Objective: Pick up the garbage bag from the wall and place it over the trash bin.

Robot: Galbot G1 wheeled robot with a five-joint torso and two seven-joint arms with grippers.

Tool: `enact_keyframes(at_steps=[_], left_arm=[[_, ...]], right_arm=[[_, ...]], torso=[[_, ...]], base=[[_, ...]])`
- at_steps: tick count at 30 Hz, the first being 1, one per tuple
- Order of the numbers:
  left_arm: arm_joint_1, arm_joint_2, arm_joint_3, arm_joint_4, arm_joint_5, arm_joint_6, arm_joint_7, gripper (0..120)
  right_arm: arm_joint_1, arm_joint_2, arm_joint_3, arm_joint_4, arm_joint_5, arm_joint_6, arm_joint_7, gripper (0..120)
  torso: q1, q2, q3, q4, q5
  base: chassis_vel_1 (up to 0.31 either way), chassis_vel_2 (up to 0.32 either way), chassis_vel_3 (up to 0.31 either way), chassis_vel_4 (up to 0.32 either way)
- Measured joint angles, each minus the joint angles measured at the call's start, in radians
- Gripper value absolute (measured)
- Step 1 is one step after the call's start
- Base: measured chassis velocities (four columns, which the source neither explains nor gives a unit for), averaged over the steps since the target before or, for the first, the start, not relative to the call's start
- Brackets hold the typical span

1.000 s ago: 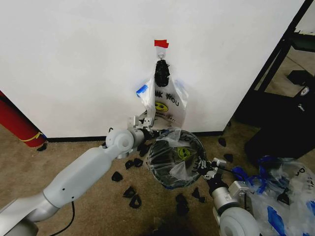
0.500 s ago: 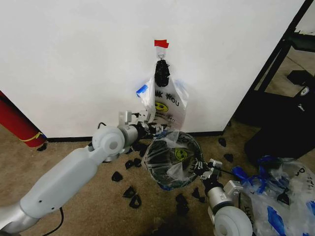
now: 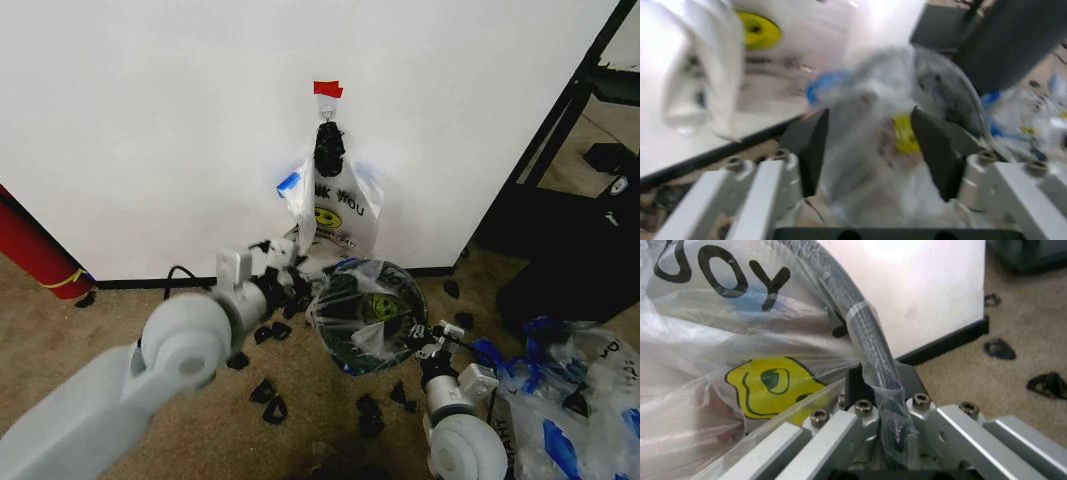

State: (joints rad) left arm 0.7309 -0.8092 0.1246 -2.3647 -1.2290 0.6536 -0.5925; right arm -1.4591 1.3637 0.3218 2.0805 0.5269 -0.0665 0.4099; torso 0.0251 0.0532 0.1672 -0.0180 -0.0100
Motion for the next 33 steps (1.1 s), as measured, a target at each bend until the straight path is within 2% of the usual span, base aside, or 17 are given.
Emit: enact_keyframes(at_steps=[1,3,8,13,15,20,21,28,33], left_arm=[[0.000,0.000,0.000,0.000,0.000,0.000,0.000,46],[0.012,-0.026,0.059,0.021,0.057,-0.006,-0.005,38],[-0.017,-0.074,0.197,0.088,0.109,-0.008,-0.039,18],[-0.070,-0.108,0.249,0.148,0.076,-0.003,-0.096,0],[-0.090,-0.132,0.263,0.173,0.026,0.004,-0.132,0],[-0.120,-0.188,0.300,0.232,-0.019,0.011,-0.172,0],[-0.120,-0.188,0.300,0.232,-0.019,0.011,-0.172,0],[-0.196,-0.315,0.357,0.350,-0.029,0.021,-0.200,0],[-0.223,-0.350,0.407,0.418,0.002,0.026,-0.205,0]], right_arm=[[0.000,0.000,0.000,0.000,0.000,0.000,0.000,0],[0.000,0.014,-0.001,-0.003,-0.017,0.005,0.001,0],[0.001,0.035,-0.004,-0.016,-0.100,0.021,-0.001,0],[0.002,0.054,-0.009,-0.027,-0.176,0.046,-0.008,0],[0.003,0.062,-0.012,-0.038,-0.215,0.064,-0.011,0],[0.007,0.064,-0.015,-0.049,-0.240,0.082,-0.013,0],[0.007,0.064,-0.015,-0.049,-0.240,0.082,-0.013,0],[0.005,0.057,-0.016,-0.045,-0.246,0.083,-0.014,0],[0.002,0.053,-0.017,-0.034,-0.244,0.083,-0.015,0]], torso=[[0.000,0.000,0.000,0.0000,0.0000],[0.000,0.000,0.000,0.0000,0.0000],[0.000,0.000,0.000,-0.0002,0.0001],[0.000,0.000,0.000,-0.0001,0.0002],[0.000,0.000,0.000,-0.0002,0.0000],[0.000,0.000,0.000,-0.0001,0.0000],[0.000,0.000,0.000,-0.0001,0.0000],[0.000,0.000,0.000,-0.0003,0.0002],[0.000,0.000,0.000,-0.0001,0.0002]], base=[[0.000,0.000,0.000,0.000],[0.000,0.000,0.000,0.000],[0.000,0.000,0.000,0.000],[0.000,0.000,0.000,0.000],[0.000,0.000,0.000,0.000],[0.000,0.000,0.000,0.000],[0.000,0.000,0.000,0.000],[0.000,0.000,0.000,0.000],[0.000,0.000,0.000,0.000]])
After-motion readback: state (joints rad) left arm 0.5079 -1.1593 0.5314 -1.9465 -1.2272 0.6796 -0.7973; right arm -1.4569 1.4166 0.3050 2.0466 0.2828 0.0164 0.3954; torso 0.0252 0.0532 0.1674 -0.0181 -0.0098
